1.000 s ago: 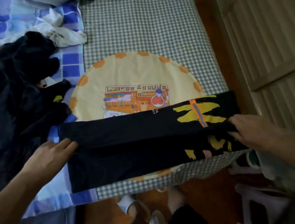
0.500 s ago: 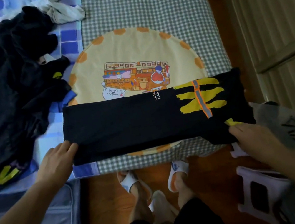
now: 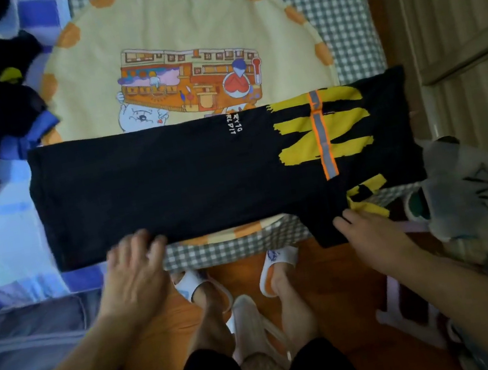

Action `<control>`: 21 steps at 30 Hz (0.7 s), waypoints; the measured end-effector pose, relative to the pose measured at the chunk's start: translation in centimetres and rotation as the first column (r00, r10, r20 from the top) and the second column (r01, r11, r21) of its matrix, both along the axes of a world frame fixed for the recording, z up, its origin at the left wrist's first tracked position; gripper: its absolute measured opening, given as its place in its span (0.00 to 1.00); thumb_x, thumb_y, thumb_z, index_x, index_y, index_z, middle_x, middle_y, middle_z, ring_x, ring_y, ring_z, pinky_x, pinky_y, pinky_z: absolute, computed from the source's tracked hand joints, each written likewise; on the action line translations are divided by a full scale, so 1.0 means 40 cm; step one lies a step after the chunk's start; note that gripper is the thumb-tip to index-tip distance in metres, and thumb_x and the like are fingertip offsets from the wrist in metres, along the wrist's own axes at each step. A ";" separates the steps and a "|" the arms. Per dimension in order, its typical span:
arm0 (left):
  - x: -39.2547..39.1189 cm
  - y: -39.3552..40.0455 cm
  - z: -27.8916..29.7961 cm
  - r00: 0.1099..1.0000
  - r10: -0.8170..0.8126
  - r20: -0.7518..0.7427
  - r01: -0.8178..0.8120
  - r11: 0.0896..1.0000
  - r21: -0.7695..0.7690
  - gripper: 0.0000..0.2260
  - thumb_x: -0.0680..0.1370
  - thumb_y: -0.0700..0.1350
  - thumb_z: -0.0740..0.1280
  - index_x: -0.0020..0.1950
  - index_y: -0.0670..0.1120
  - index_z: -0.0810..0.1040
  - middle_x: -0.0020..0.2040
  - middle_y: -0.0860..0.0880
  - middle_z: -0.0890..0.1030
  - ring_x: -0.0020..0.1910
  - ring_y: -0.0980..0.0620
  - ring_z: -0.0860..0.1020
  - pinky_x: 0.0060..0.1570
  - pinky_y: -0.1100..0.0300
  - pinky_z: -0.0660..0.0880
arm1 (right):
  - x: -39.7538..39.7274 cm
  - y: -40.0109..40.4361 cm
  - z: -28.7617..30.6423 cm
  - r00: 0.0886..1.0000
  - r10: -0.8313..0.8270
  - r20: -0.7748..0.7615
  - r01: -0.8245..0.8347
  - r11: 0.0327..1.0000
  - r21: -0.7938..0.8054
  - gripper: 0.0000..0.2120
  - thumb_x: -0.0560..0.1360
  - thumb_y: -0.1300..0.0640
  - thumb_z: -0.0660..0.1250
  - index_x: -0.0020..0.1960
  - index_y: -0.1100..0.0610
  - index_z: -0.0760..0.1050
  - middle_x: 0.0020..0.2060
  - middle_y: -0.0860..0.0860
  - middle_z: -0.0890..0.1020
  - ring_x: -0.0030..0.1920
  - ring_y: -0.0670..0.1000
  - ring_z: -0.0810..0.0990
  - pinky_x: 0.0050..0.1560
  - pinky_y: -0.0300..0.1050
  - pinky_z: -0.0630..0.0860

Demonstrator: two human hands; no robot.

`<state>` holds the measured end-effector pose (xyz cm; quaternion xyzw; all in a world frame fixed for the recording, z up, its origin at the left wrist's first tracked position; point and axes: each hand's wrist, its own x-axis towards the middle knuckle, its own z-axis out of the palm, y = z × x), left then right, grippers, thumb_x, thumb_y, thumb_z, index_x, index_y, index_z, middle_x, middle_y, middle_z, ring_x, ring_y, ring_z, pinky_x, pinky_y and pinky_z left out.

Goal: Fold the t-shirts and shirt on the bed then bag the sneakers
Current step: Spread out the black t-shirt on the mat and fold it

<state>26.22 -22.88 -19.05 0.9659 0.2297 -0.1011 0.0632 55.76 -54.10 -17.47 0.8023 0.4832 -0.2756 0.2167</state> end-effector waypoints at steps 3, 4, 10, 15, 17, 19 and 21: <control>0.163 -0.211 0.005 0.950 -0.298 0.091 0.312 0.920 -0.239 0.41 0.60 0.49 0.82 0.70 0.46 0.70 0.65 0.39 0.73 0.61 0.37 0.73 0.59 0.42 0.75 | -0.016 -0.010 0.027 1.000 0.005 -0.018 -0.003 0.997 0.078 0.26 0.73 0.65 0.73 0.68 0.54 0.73 0.56 0.52 0.78 0.49 0.53 0.80 0.39 0.42 0.67; 0.223 -0.266 -0.004 0.922 -0.364 0.133 0.387 0.884 -0.261 0.42 0.60 0.49 0.82 0.71 0.46 0.69 0.66 0.39 0.72 0.63 0.38 0.72 0.62 0.42 0.73 | -0.014 -0.021 0.034 0.996 0.014 -0.087 -0.006 0.995 0.095 0.22 0.74 0.61 0.73 0.66 0.53 0.74 0.52 0.51 0.78 0.46 0.52 0.80 0.36 0.42 0.68; 0.432 -0.347 -0.097 0.869 -0.493 0.041 0.494 0.859 -0.134 0.43 0.71 0.46 0.77 0.80 0.47 0.57 0.78 0.38 0.61 0.78 0.34 0.54 0.78 0.36 0.46 | 0.075 -0.096 0.047 0.703 -0.608 -0.368 0.705 0.665 0.248 0.12 0.82 0.43 0.60 0.59 0.49 0.75 0.46 0.44 0.78 0.44 0.46 0.78 0.45 0.49 0.78; 0.446 -0.315 -0.114 0.805 -0.590 0.072 0.594 0.798 -0.100 0.39 0.60 0.40 0.81 0.70 0.42 0.73 0.74 0.33 0.69 0.77 0.31 0.57 0.76 0.40 0.45 | 0.222 -0.040 -0.015 0.074 -0.816 -0.574 0.945 -0.127 0.303 0.17 0.80 0.48 0.68 0.66 0.55 0.72 0.51 0.47 0.78 0.54 0.50 0.78 0.54 0.48 0.76; 0.449 -0.311 -0.131 0.796 -0.600 0.077 0.605 0.792 -0.080 0.38 0.60 0.40 0.83 0.67 0.42 0.73 0.74 0.34 0.69 0.81 0.35 0.47 0.77 0.40 0.44 | 0.248 -0.031 -0.040 -0.033 -0.804 -0.593 0.921 -0.255 0.295 0.15 0.81 0.51 0.68 0.64 0.56 0.75 0.48 0.46 0.78 0.54 0.51 0.78 0.54 0.47 0.74; 0.452 -0.311 -0.142 0.811 -0.582 0.056 0.585 0.807 -0.086 0.38 0.59 0.40 0.84 0.67 0.43 0.73 0.74 0.35 0.69 0.81 0.39 0.40 0.77 0.41 0.43 | 0.269 -0.048 -0.056 -0.105 -0.810 -0.577 0.874 -0.353 0.335 0.10 0.81 0.55 0.67 0.61 0.57 0.77 0.46 0.45 0.77 0.53 0.51 0.77 0.54 0.47 0.73; 0.451 -0.317 -0.149 0.820 -0.571 0.025 0.571 0.815 -0.098 0.40 0.59 0.41 0.84 0.67 0.43 0.72 0.74 0.35 0.70 0.81 0.40 0.39 0.77 0.41 0.43 | 0.284 -0.076 -0.063 -0.070 -0.833 -0.549 0.869 -0.321 0.377 0.09 0.81 0.55 0.67 0.59 0.57 0.78 0.45 0.44 0.77 0.52 0.51 0.78 0.53 0.46 0.73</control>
